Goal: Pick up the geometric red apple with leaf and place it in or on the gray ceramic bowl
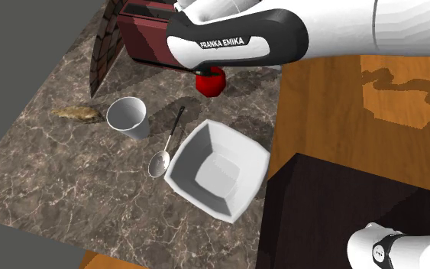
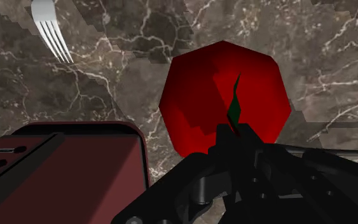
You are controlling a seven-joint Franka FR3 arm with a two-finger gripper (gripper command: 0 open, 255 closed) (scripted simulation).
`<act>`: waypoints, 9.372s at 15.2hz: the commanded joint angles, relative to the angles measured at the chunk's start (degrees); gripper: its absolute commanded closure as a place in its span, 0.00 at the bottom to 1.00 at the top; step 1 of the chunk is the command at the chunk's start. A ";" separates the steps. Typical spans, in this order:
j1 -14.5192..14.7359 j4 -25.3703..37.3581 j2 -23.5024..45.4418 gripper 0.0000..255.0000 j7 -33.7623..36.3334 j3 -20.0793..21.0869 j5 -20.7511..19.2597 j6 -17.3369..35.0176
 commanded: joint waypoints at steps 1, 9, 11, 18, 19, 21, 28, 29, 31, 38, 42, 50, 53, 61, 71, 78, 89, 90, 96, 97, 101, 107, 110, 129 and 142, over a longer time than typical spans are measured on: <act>0.05 0.46 -0.80 1.00 -0.05 -0.10 -0.13 -1.22; 0.20 3.19 -3.17 1.00 -0.23 -0.36 -0.50 -6.27; 0.22 4.02 -3.66 1.00 -0.28 -0.41 -0.58 -7.58; 0.24 7.44 -5.02 1.00 -0.51 -0.57 -0.77 -12.32; 0.24 8.00 -5.17 1.00 -0.55 -0.58 -0.79 -13.02; 0.23 8.92 -5.40 1.00 -0.62 -0.61 -0.82 -14.16; 1.18 -10.25 -16.60 0.00 -0.91 -0.62 -0.74 -0.56; 0.55 -16.20 -19.49 0.00 -2.63 -0.70 0.37 5.30; -0.81 -25.99 -23.67 0.00 -7.31 -0.80 3.92 15.88; -1.21 -25.71 -19.17 0.00 -8.66 -0.36 5.91 19.94; -1.26 -25.66 -18.79 0.00 -8.78 -0.30 6.08 20.26; -1.25 -25.66 -18.79 1.00 -8.77 -0.30 6.07 20.25; -1.25 -25.66 -18.79 1.00 -8.77 -0.30 6.07 20.25; -2.51 -29.88 -19.27 0.00 -7.78 0.30 12.33 20.94; -4.88 -39.53 -18.72 0.00 -7.85 3.48 31.08 23.81; -5.21 -38.39 -14.42 0.00 -10.38 5.11 34.62 26.74; -5.21 -38.39 -14.43 1.00 -10.38 5.10 34.61 26.73; -5.21 -38.39 -14.43 1.00 -10.38 5.10 34.61 26.73; -4.84 -38.52 -15.80 1.00 -9.08 4.50 33.22 25.64; -4.67 -38.57 -16.48 1.00 -8.43 4.22 32.53 25.08; -4.14 -38.60 -19.12 1.00 -5.93 3.25 29.81 22.80; -3.90 -38.28 -21.60 1.00 -3.67 2.43 27.26 20.34; 0.74 -43.86 -27.17 0.00 24.60 -0.47 14.01 23.28; 1.66 -45.07 -23.44 1.00 35.99 0.23 10.72 28.13; 1.88 -44.48 -26.76 1.00 38.02 -0.34 8.16 24.40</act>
